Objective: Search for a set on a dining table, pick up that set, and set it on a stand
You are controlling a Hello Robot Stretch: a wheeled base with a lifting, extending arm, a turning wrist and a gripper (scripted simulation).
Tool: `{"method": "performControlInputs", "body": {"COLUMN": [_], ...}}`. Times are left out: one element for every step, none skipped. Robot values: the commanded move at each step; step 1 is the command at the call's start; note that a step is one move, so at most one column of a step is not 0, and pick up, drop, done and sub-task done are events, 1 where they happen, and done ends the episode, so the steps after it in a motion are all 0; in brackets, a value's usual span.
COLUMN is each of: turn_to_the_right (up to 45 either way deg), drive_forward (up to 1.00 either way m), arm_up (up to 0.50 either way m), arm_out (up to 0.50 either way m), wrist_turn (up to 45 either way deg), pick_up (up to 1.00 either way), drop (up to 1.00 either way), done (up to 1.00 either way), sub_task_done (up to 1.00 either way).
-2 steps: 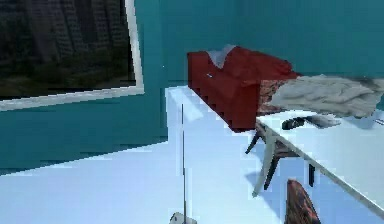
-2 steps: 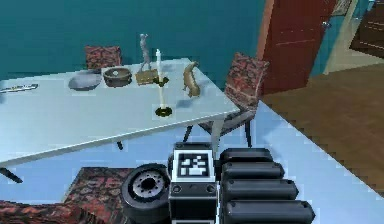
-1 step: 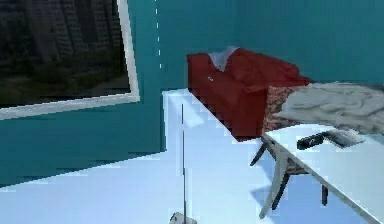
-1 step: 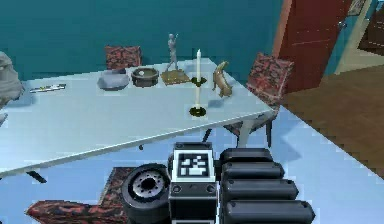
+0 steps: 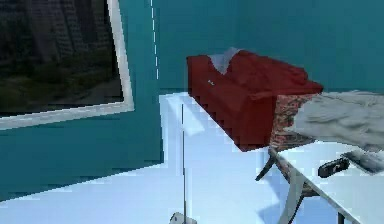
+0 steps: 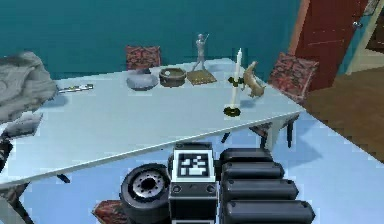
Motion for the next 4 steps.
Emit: {"method": "performControlInputs", "body": {"turn_to_the_right": [-45.0,-45.0,-18.0,0.0], "drive_forward": [0.00,0.00,0.00,0.15], "arm_up": [0.00,0.00,0.00,0.00], "arm_out": [0.00,0.00,0.00,0.00], "wrist_turn": [0.0,0.0,0.0,0.0], "pick_up": [0.00,0.00,0.00,0.00], "drop": [0.00,0.00,0.00,0.00], "done": [0.00,0.00,0.00,0.00], "sub_task_done": [0.00,0.00,0.00,0.00]}}
